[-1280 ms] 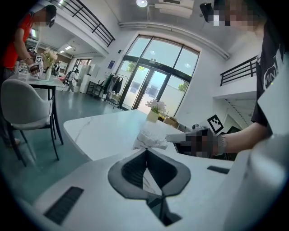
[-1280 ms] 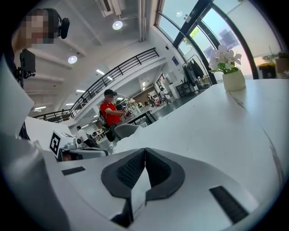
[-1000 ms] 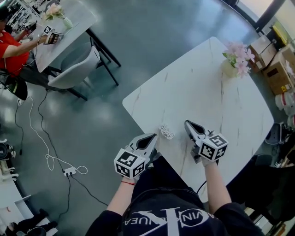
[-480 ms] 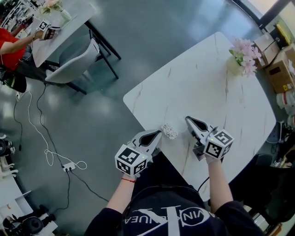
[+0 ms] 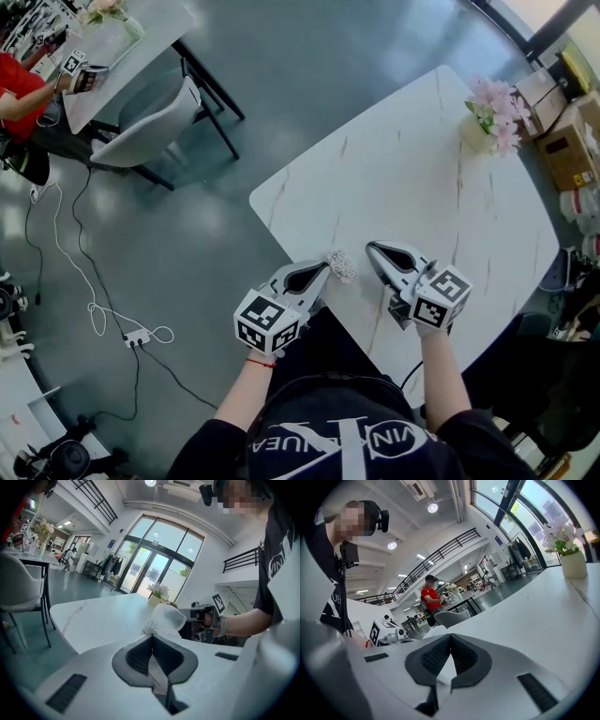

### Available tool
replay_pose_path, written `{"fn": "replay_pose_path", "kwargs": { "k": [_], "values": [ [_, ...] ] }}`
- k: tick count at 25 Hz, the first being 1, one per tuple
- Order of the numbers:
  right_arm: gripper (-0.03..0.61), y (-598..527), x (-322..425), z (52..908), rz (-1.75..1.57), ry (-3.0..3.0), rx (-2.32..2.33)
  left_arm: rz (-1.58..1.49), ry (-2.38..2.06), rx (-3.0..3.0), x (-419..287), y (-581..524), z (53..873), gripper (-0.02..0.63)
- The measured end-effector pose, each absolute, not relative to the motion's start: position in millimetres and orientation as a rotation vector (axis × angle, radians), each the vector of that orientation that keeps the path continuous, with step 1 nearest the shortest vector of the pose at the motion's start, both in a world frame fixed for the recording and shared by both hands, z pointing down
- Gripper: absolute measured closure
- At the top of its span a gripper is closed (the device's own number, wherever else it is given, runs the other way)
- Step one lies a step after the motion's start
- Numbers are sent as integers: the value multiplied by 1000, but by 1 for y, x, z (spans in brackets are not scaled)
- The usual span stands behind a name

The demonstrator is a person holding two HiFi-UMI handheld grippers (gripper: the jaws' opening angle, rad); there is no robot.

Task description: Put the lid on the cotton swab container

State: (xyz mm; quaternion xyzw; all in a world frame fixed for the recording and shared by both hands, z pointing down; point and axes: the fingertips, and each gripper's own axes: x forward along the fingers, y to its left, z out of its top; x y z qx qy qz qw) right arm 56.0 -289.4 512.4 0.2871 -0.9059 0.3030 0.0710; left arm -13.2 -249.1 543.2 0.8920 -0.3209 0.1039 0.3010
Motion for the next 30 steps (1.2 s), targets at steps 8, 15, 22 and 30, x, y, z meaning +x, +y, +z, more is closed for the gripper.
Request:
{"fn": "replay_pose_path", "kwargs": {
  "k": [8, 15, 22, 30],
  "values": [
    [577, -281, 44, 505, 852, -2746, 805, 269, -861, 2359, -13, -249, 543, 606],
    [576, -272, 30, 503, 688, -2728, 733, 267, -875, 2354, -13, -252, 544, 606],
    [577, -266, 15, 503, 418, -2640, 674, 266, -880, 2354, -14, -254, 544, 606],
    [577, -260, 10, 505, 190, -2543, 624, 232, -970, 2449, -26, -262, 512, 606]
  ]
}}
